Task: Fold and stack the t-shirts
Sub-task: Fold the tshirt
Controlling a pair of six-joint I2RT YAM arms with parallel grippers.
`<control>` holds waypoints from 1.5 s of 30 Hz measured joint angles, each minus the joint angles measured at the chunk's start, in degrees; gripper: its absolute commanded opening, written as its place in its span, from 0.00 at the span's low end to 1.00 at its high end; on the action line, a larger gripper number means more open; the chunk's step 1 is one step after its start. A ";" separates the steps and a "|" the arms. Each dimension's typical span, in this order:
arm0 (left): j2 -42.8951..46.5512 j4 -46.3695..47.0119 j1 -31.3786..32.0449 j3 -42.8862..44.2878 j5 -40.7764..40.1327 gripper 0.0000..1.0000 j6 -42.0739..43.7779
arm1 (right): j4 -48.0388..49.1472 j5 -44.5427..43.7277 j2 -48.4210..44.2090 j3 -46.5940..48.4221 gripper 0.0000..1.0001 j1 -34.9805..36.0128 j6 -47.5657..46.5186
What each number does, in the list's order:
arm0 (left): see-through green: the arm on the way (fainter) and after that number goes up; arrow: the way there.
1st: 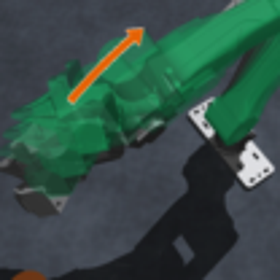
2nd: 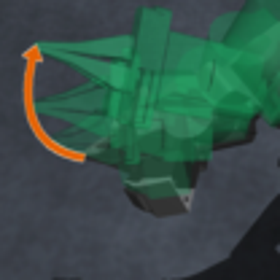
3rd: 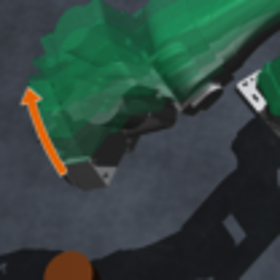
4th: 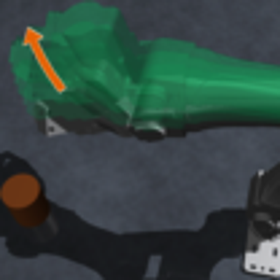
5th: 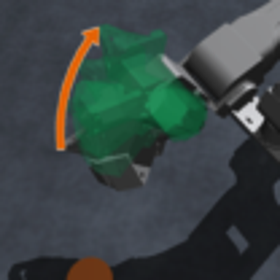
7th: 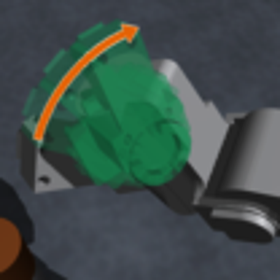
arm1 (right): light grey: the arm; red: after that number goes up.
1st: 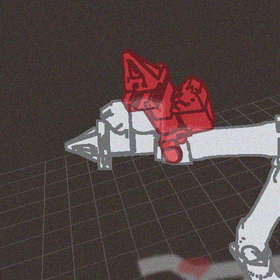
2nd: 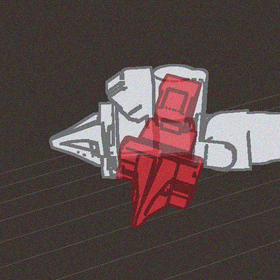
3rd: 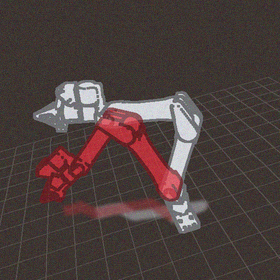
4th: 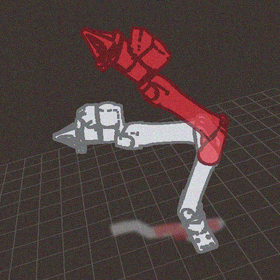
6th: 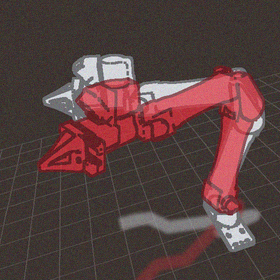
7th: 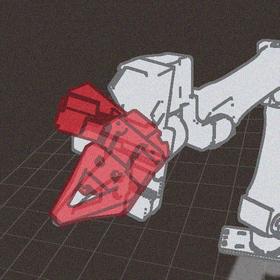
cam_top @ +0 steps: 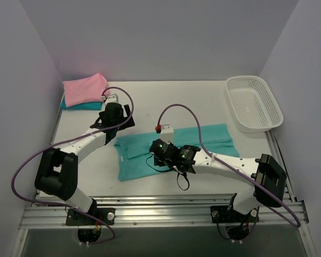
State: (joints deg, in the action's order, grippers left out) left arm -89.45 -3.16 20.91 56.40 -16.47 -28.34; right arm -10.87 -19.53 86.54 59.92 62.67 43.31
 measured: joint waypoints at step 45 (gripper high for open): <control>-0.50 -10.97 32.44 -8.61 -12.09 1.00 -20.00 | -7.82 -13.64 -32.50 -10.78 0.82 -1.51 -4.11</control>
State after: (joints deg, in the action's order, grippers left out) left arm -89.95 -14.13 53.34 47.79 -28.56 -48.34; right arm -18.70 -33.17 54.04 49.15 61.17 39.20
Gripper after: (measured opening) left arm 0.999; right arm 0.819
